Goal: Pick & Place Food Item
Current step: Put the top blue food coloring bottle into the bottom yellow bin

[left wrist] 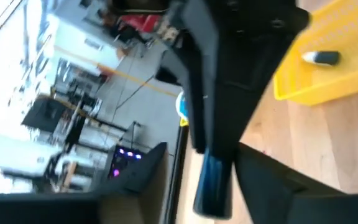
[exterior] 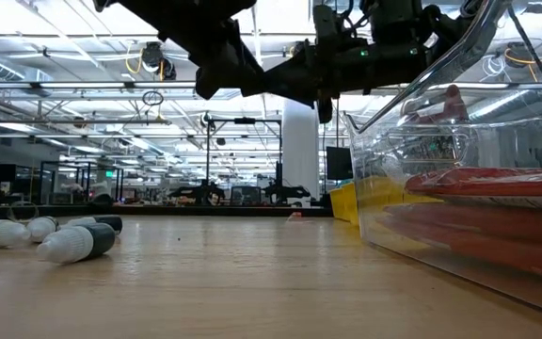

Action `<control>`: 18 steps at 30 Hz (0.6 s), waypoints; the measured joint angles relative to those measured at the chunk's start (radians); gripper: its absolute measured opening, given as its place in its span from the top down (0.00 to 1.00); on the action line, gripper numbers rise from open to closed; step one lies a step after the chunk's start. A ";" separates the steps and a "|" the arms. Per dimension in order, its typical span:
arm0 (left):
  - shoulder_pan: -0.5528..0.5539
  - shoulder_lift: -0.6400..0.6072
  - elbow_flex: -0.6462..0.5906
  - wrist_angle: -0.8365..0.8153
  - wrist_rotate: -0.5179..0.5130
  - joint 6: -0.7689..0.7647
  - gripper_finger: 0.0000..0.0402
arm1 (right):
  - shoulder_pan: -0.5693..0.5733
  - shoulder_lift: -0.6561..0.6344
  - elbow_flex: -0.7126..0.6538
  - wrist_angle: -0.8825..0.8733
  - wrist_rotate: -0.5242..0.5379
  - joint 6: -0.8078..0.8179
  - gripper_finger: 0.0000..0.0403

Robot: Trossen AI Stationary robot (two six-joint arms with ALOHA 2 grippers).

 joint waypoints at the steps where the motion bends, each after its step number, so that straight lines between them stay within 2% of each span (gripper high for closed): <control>1: -0.004 0.000 0.000 -0.001 -0.015 -0.031 0.51 | -0.004 0.000 0.000 -0.002 -0.012 -0.001 0.84; 5: -0.011 -0.010 0.000 -0.021 -0.005 -0.141 0.38 | -0.015 -0.044 -0.008 -0.067 -0.055 -0.005 0.83; 9: 0.011 -0.023 0.000 -0.078 0.094 -0.261 0.31 | -0.022 -0.125 -0.010 -0.250 -0.053 -0.049 0.84; 13: 0.062 -0.053 -0.014 -0.148 0.158 -0.369 0.29 | -0.023 -0.234 -0.009 -0.422 -0.051 -0.086 0.84; 15: 0.092 -0.078 -0.040 -0.175 0.220 -0.423 0.29 | -0.017 -0.284 -0.020 -0.494 -0.051 -0.103 0.84; 18: 0.140 -0.098 -0.082 -0.124 0.356 -0.478 0.31 | -0.009 -0.372 -0.066 -0.566 -0.049 -0.108 0.84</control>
